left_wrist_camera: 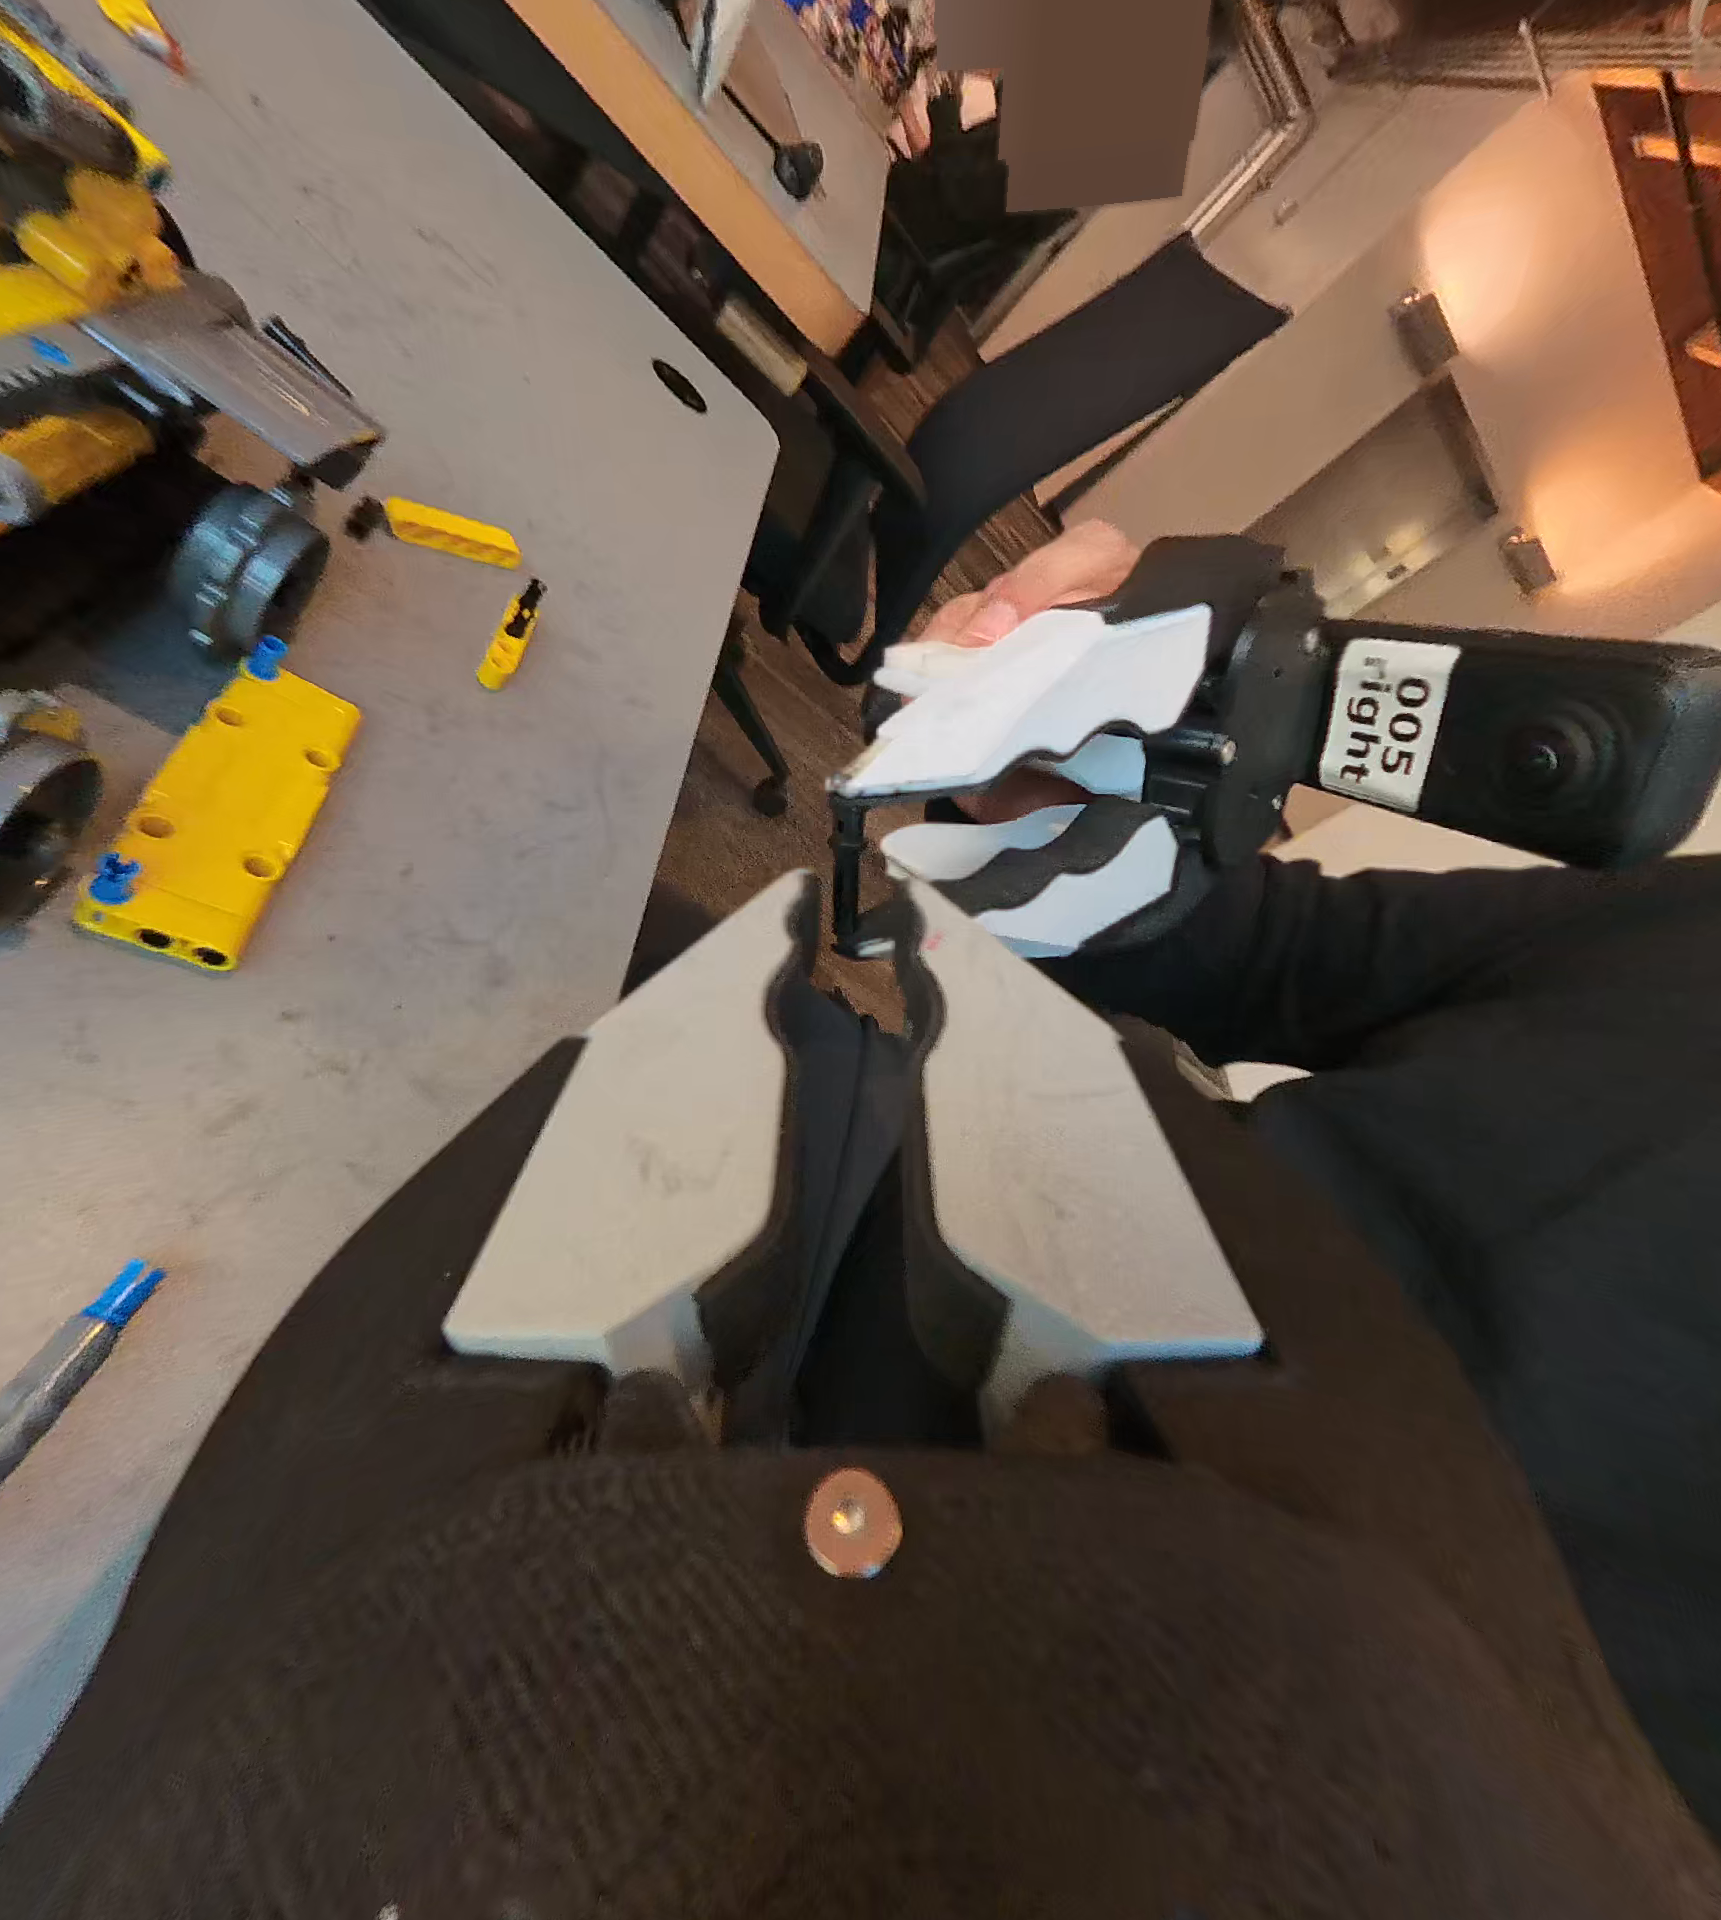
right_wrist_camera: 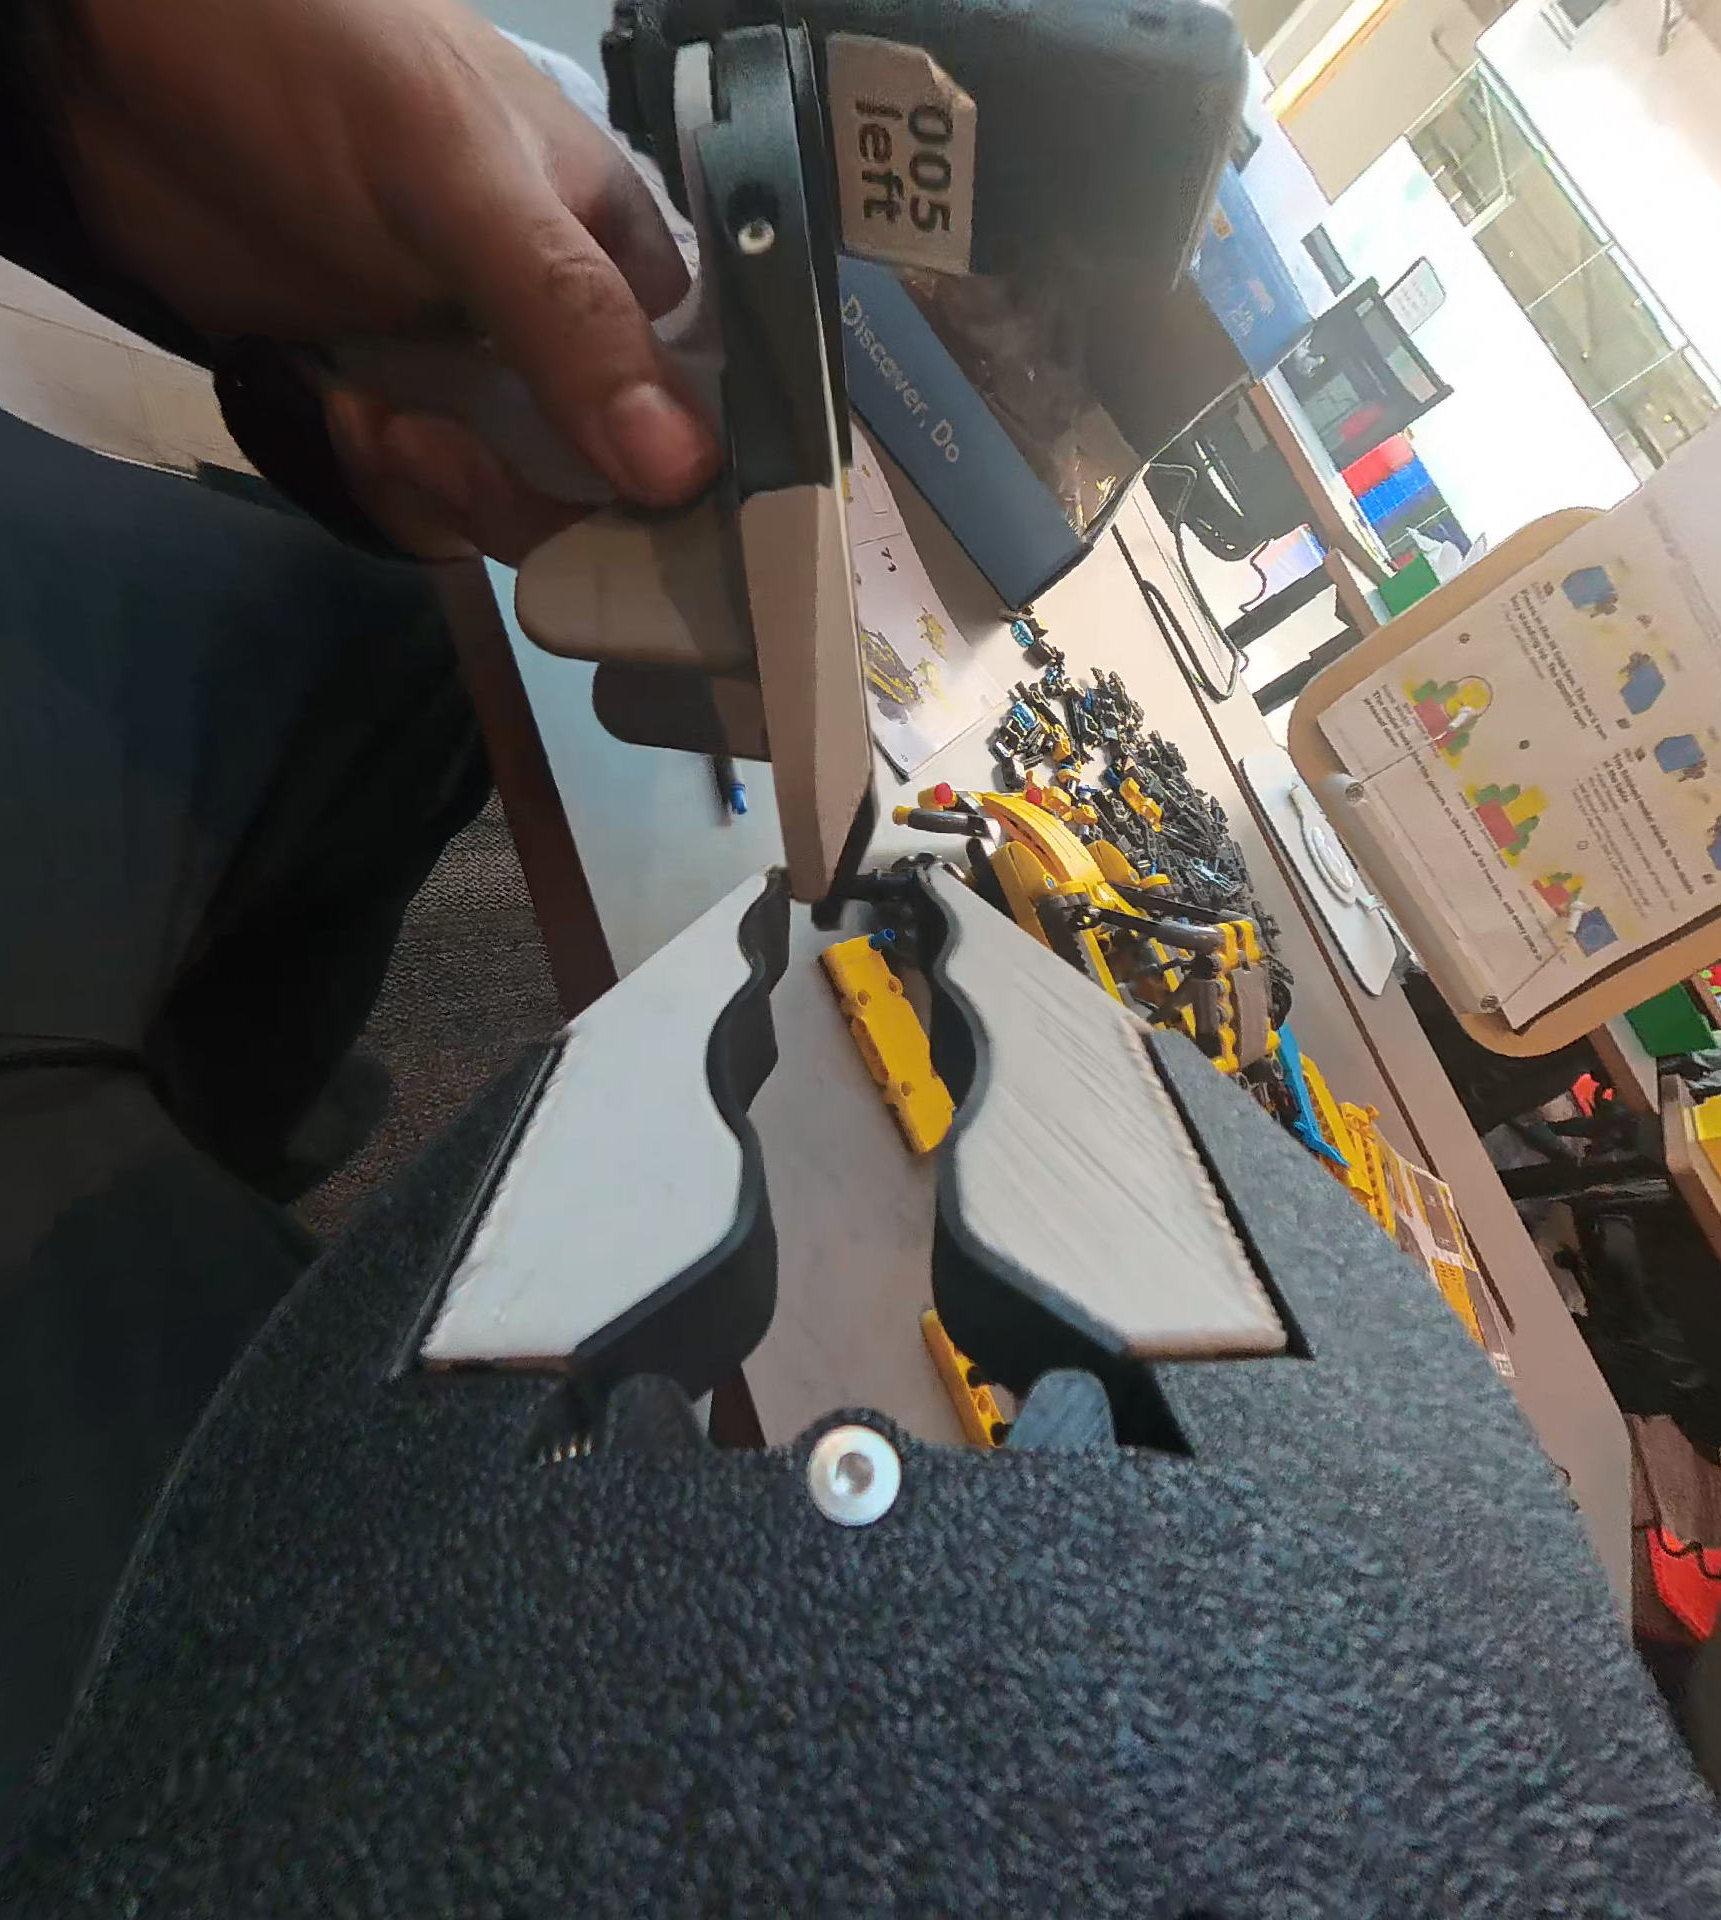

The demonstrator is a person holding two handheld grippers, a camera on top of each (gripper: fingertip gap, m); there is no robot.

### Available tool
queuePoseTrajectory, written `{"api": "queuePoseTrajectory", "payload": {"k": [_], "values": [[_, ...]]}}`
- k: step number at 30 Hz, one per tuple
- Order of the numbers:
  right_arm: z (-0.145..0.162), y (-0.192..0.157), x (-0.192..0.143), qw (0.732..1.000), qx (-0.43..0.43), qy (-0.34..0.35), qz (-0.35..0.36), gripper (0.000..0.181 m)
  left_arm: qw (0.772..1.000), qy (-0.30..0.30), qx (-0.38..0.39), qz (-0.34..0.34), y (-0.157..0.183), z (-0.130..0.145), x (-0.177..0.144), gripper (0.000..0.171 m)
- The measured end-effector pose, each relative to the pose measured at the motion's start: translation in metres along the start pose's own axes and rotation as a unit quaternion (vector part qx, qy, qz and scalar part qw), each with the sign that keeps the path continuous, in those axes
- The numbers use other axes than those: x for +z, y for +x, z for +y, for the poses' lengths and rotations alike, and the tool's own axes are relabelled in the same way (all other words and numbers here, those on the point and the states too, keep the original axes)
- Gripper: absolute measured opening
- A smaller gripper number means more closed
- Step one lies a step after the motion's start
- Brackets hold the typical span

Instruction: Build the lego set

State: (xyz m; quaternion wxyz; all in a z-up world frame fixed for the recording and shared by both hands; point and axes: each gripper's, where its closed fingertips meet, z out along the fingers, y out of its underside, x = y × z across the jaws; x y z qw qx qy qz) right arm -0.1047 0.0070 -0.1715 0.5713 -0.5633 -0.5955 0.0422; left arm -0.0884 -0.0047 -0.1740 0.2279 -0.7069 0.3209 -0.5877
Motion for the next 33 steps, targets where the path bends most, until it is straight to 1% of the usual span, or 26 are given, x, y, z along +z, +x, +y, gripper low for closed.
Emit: {"api": "queuePoseTrajectory", "payload": {"k": [2, 5, 7, 10, 12, 13, 16, 17, 21, 23, 25, 27, 29, 33], "values": [[0.002, -0.002, 0.0, 1.0, -0.004, -0.004, -0.001, 0.024, 1.0, -0.01, 0.001, -0.003, -0.002, 0.004, 0.005, 0.002], [0.006, -0.006, 0.001, 1.0, -0.009, -0.01, 0.003, 0.024, 0.998, -0.021, 0.041, -0.039, -0.008, 0.009, 0.006, 0.002], [0.008, -0.01, 0.002, 1.0, 0.003, -0.008, -0.003, 0.026, 0.993, -0.031, 0.087, -0.078, -0.012, 0.012, 0.006, 0.002], [0.007, -0.014, 0.001, 0.998, 0.057, 0.012, -0.032, 0.028, 0.982, -0.027, 0.151, -0.111, -0.012, 0.014, 0.003, 0.002], [0.006, -0.015, 0.0, 0.992, 0.107, 0.028, -0.054, 0.029, 0.976, -0.02, 0.18, -0.123, -0.011, 0.014, 0.0, 0.002], [0.005, -0.013, -0.002, 0.989, 0.129, 0.039, -0.06, 0.027, 0.971, -0.019, 0.194, -0.137, -0.014, 0.013, -0.003, 0.002], [0.0, -0.004, -0.011, 0.972, 0.206, 0.079, -0.082, 0.019, 0.959, -0.025, 0.229, -0.166, -0.021, 0.015, -0.01, 0.002], [0.002, 0.001, -0.014, 0.965, 0.232, 0.086, -0.085, 0.02, 0.956, -0.03, 0.235, -0.171, -0.023, 0.016, -0.011, 0.002], [0.026, 0.034, -0.038, 0.953, 0.289, 0.083, -0.044, 0.021, 0.954, -0.044, 0.24, -0.176, -0.027, 0.024, -0.012, 0.001], [0.036, 0.045, -0.056, 0.942, 0.32, 0.092, -0.044, 0.017, 0.955, -0.043, 0.239, -0.171, -0.027, 0.026, -0.009, 0.001], [0.047, 0.049, -0.071, 0.933, 0.345, 0.093, -0.048, 0.015, 0.956, -0.047, 0.239, -0.162, -0.025, 0.029, -0.003, 0.001], [0.054, 0.042, -0.079, 0.924, 0.366, 0.089, -0.066, 0.014, 0.955, -0.057, 0.246, -0.157, -0.022, 0.033, 0.006, 0.002], [0.055, 0.029, -0.078, 0.918, 0.378, 0.087, -0.086, 0.017, 0.95, -0.067, 0.261, -0.159, -0.019, 0.037, 0.015, 0.002], [0.041, -0.006, -0.064, 0.906, 0.385, 0.085, -0.153, 0.024, 0.937, -0.082, 0.296, -0.169, -0.015, 0.04, 0.03, 0.002]]}}
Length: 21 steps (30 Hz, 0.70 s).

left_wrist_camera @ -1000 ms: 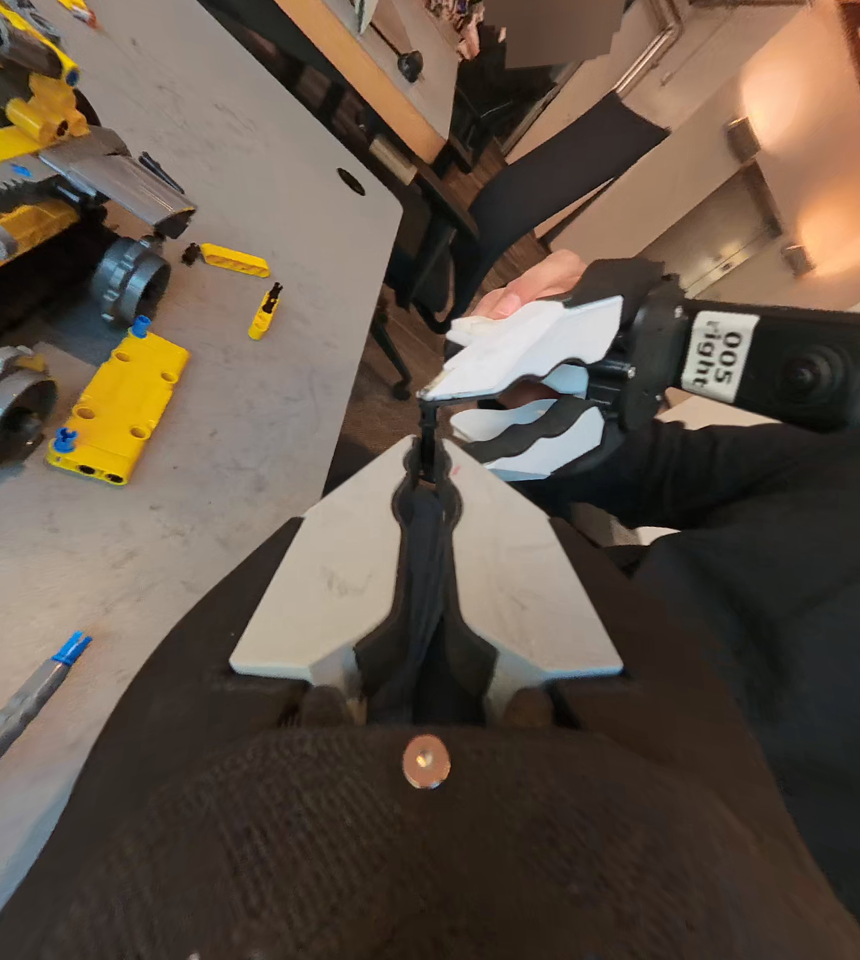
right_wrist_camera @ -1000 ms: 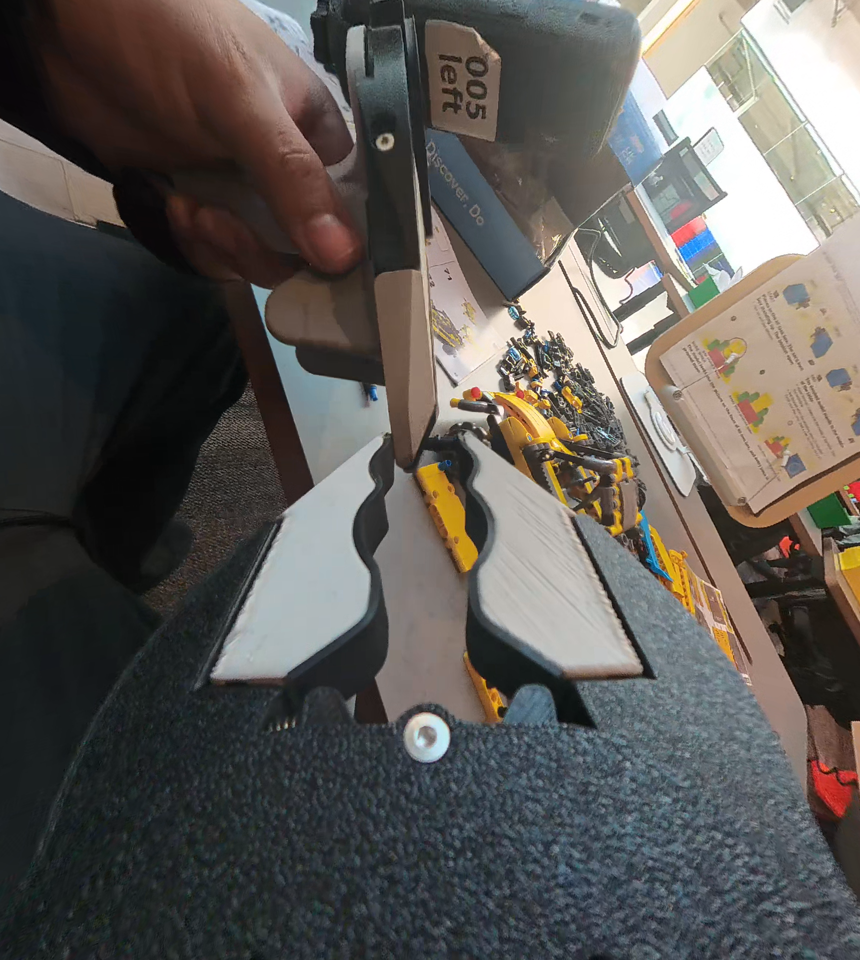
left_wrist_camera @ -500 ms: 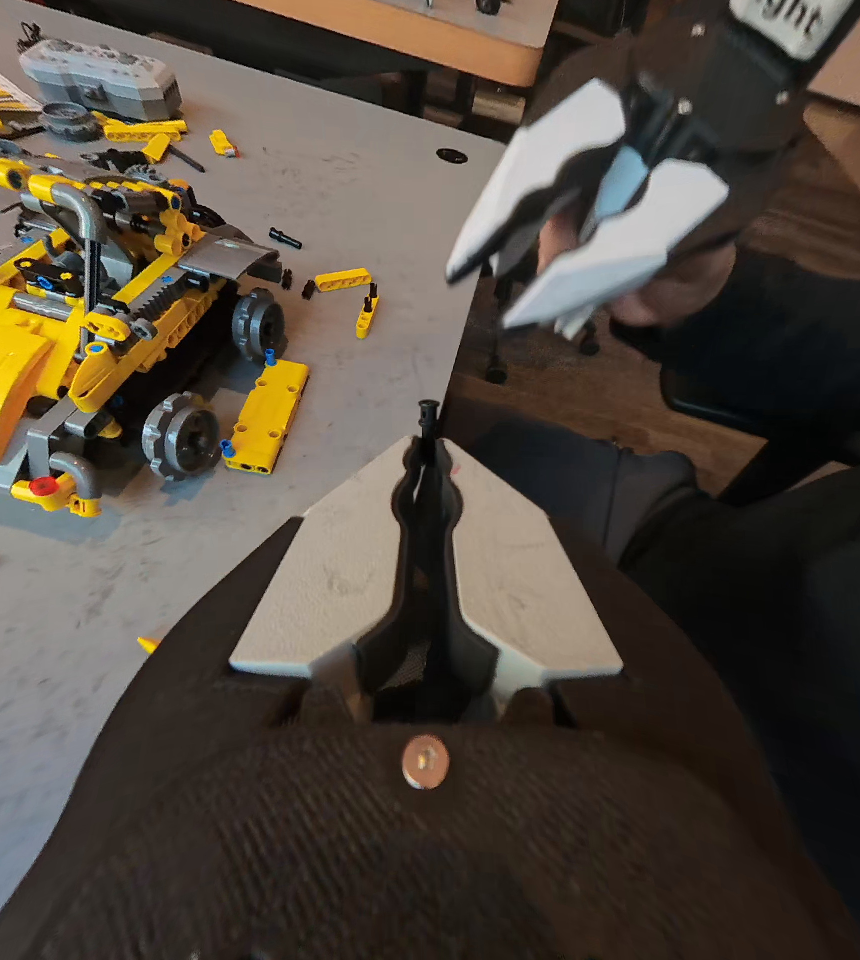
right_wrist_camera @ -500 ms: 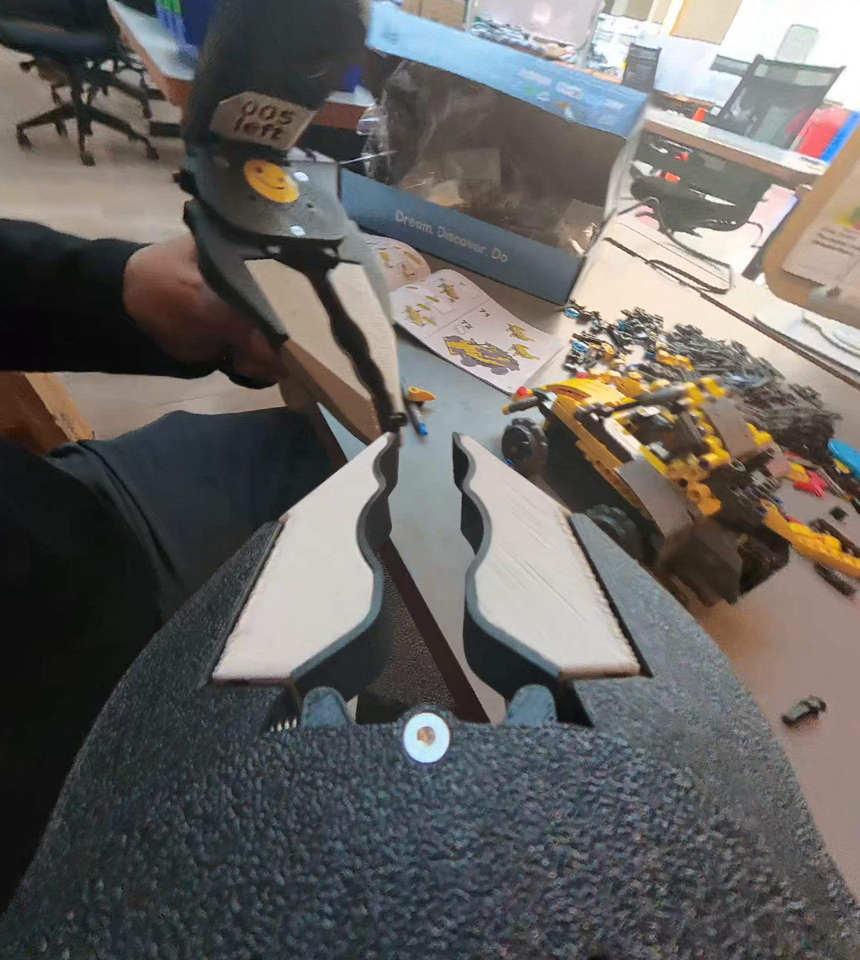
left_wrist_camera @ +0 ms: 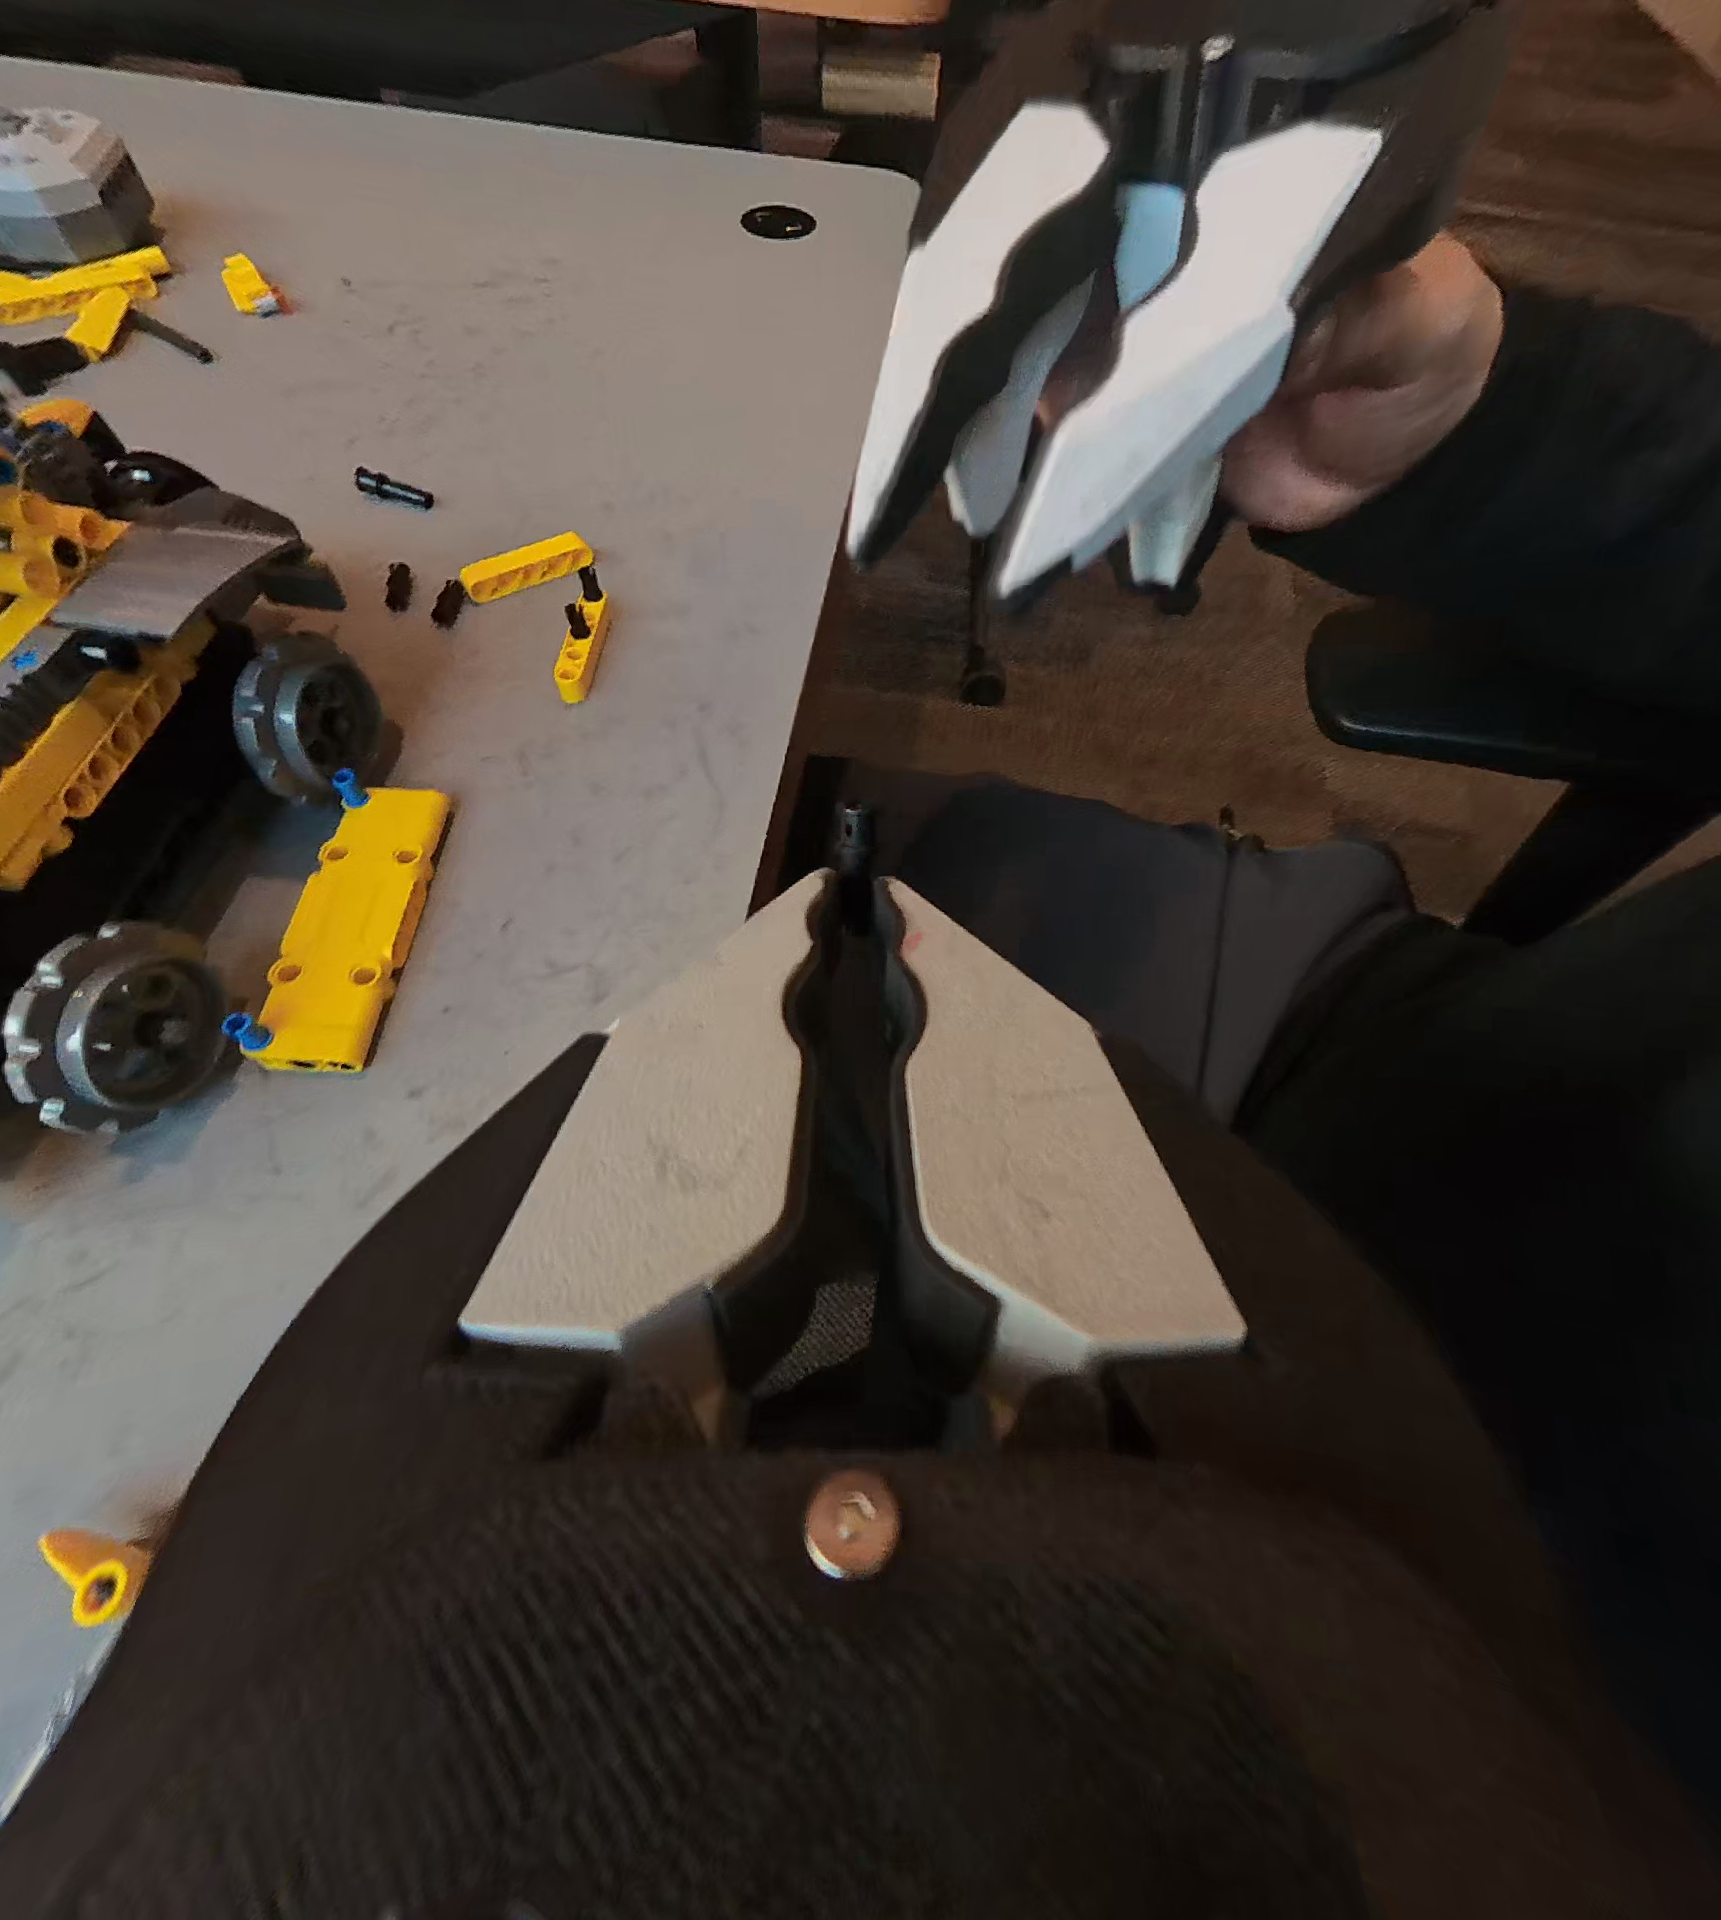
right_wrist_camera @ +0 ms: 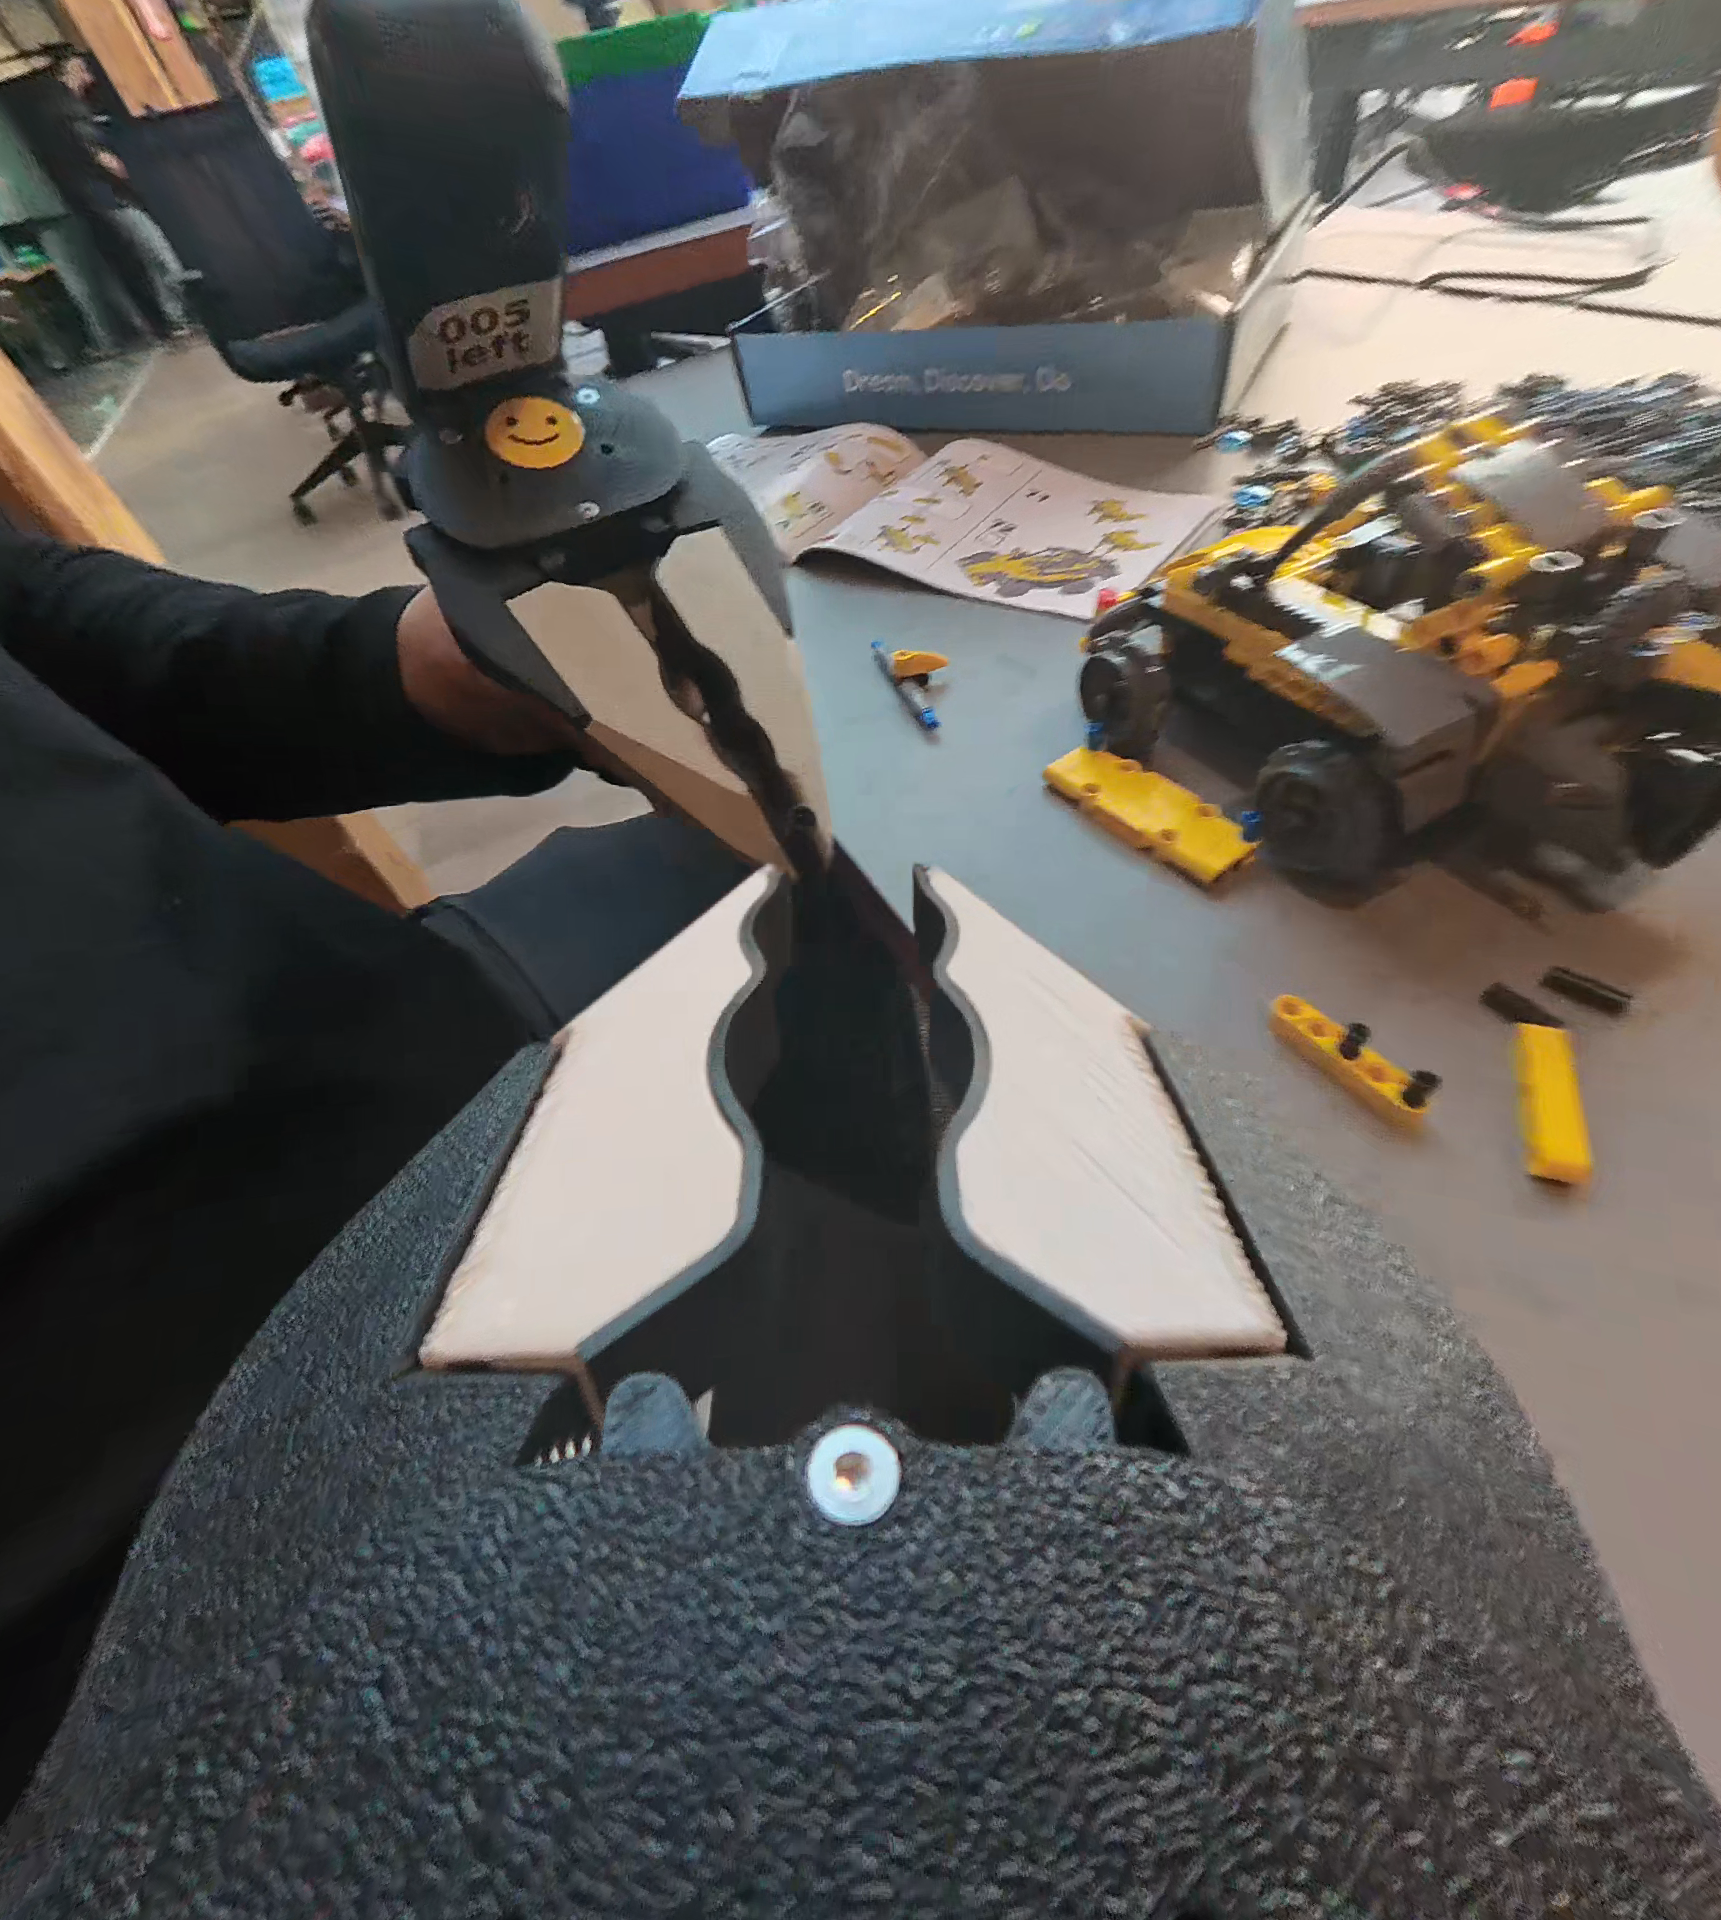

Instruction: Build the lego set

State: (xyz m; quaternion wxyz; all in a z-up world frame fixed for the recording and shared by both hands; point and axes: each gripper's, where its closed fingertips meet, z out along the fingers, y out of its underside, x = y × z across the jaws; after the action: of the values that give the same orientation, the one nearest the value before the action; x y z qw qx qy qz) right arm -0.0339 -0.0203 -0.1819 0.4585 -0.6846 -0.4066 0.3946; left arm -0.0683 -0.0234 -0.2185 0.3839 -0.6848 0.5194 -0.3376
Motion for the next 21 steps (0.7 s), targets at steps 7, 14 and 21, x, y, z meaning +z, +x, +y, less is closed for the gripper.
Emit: {"api": "queuePoseTrajectory", "payload": {"k": [7, 14, 21], "values": [[0.015, -0.014, 0.029, 0.999, 0.03, -0.025, -0.027, 0.027, 0.999, -0.002, 0.029, -0.04, 0.003, -0.003, 0.008, 0.001], [0.015, -0.009, 0.032, 0.998, 0.052, -0.018, -0.019, 0.016, 0.995, -0.015, 0.065, -0.075, 0.004, 0.001, 0.014, 0.002], [0.018, -0.011, 0.034, 0.998, 0.059, -0.02, -0.027, 0.014, 0.991, -0.015, 0.1, -0.091, 0.005, 0.0, 0.014, 0.001]]}}
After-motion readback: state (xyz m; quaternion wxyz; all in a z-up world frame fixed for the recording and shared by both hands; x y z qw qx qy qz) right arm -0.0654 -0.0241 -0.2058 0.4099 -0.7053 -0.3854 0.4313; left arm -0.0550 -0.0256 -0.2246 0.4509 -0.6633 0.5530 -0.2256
